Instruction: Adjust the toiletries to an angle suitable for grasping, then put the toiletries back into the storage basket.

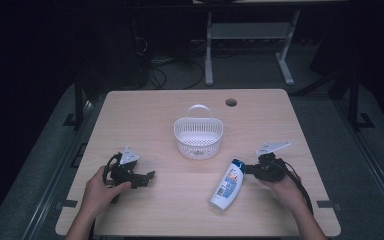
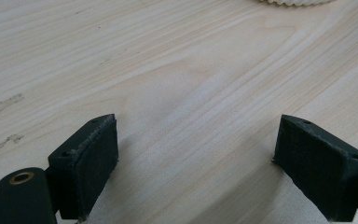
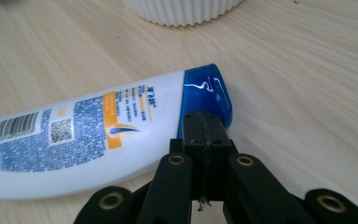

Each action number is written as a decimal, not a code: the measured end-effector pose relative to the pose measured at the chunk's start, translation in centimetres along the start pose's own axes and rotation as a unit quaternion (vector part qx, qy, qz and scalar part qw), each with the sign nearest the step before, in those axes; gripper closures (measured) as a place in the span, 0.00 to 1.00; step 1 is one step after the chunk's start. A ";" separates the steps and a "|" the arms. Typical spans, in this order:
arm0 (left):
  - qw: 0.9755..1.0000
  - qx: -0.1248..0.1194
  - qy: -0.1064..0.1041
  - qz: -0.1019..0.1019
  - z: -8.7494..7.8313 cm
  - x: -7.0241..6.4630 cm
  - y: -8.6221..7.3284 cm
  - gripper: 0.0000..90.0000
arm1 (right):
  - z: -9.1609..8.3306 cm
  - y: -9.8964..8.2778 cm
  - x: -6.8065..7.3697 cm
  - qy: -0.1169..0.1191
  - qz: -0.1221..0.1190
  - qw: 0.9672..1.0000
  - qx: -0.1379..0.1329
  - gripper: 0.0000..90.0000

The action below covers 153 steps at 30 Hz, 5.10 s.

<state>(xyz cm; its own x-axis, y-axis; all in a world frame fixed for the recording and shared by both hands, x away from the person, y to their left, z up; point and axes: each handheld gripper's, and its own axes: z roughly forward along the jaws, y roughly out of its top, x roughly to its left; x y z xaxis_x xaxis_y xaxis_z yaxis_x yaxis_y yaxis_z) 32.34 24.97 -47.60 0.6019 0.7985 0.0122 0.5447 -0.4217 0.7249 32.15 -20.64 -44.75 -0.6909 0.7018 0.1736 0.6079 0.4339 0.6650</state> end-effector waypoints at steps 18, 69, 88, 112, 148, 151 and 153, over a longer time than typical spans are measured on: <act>1.000 0.000 0.000 0.000 0.0 0.0 0.0 0.14 | 1.6 1.4 -0.1 0.010 0.007 1.000 -0.020 1.00; 1.000 0.000 0.000 0.001 0.0 0.0 0.0 0.14 | 2.8 0.6 9.8 0.092 -0.065 0.994 0.008 1.00; 1.000 0.000 0.000 0.001 0.0 0.0 0.0 0.14 | 0.9 -1.2 8.1 0.071 -0.048 0.996 0.018 1.00; 1.000 -0.001 0.000 -0.001 0.0 0.0 0.0 0.14 | -1.4 -2.6 5.3 0.038 -0.032 0.999 0.014 1.00; 1.000 0.000 0.000 -0.001 0.0 0.0 0.0 0.14 | -3.0 0.7 3.2 0.004 0.018 1.000 -0.025 0.34; 1.000 0.000 0.000 -0.001 0.0 0.0 0.0 0.14 | -2.6 1.3 3.2 0.002 0.017 1.000 -0.018 0.31; 1.000 0.000 0.000 -0.001 0.0 0.0 0.0 0.14 | -2.5 1.5 3.1 0.001 0.015 1.000 -0.018 0.31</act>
<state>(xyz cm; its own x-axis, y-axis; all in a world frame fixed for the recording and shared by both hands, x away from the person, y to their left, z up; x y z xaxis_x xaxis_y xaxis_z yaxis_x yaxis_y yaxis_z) 32.34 24.96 -47.61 0.6012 0.7990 0.0109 0.5453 -0.4201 0.7254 29.89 -19.23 -41.42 -0.6730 0.7134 0.1951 0.6143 0.3922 0.6847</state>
